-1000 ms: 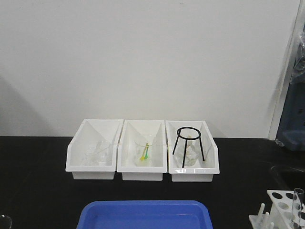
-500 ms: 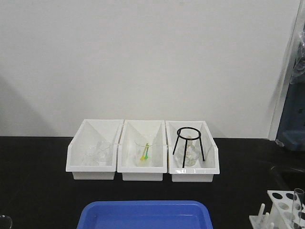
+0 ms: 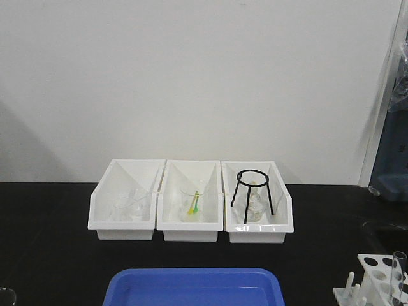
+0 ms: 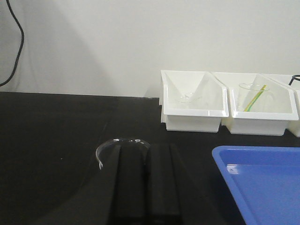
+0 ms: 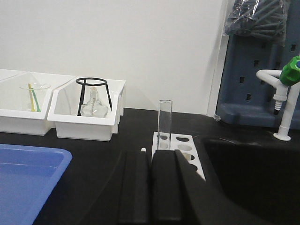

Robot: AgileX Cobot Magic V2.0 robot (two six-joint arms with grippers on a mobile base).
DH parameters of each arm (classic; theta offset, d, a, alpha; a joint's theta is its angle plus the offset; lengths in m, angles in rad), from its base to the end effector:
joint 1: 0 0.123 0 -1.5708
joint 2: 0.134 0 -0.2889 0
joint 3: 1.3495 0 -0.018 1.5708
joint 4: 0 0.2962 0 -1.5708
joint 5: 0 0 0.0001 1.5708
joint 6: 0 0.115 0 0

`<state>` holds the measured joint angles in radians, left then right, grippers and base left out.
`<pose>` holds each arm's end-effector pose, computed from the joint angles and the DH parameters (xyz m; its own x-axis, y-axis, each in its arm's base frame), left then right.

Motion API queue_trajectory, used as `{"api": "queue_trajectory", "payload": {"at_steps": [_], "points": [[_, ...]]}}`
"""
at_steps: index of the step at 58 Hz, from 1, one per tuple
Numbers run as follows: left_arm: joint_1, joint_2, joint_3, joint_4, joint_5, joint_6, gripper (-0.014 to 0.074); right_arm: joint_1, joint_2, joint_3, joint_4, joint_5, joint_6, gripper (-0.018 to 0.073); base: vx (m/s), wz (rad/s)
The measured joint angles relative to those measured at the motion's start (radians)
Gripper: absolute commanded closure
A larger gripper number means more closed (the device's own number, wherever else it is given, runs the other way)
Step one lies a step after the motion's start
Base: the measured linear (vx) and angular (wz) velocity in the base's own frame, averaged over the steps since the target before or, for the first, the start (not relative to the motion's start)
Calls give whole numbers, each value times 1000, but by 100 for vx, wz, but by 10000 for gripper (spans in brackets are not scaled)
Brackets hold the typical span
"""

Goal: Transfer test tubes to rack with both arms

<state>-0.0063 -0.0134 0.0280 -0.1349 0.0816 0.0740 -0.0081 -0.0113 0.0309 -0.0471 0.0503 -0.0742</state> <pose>0.1223 -0.0020 0.1962 -0.0092 -0.0604 -0.9981 0.0167 0.9980 -0.0605 0.1226 -0.0013 0.1983 0.0161 -0.1211 -0.9925 0.0125 0.9926 -0.1209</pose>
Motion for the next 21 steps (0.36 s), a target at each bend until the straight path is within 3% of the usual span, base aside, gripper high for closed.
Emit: {"api": "queue_trajectory", "payload": {"at_steps": [21], "points": [[0,0,0,0,0,0,601,0,0,0,0,0,0,571,0,0]]}}
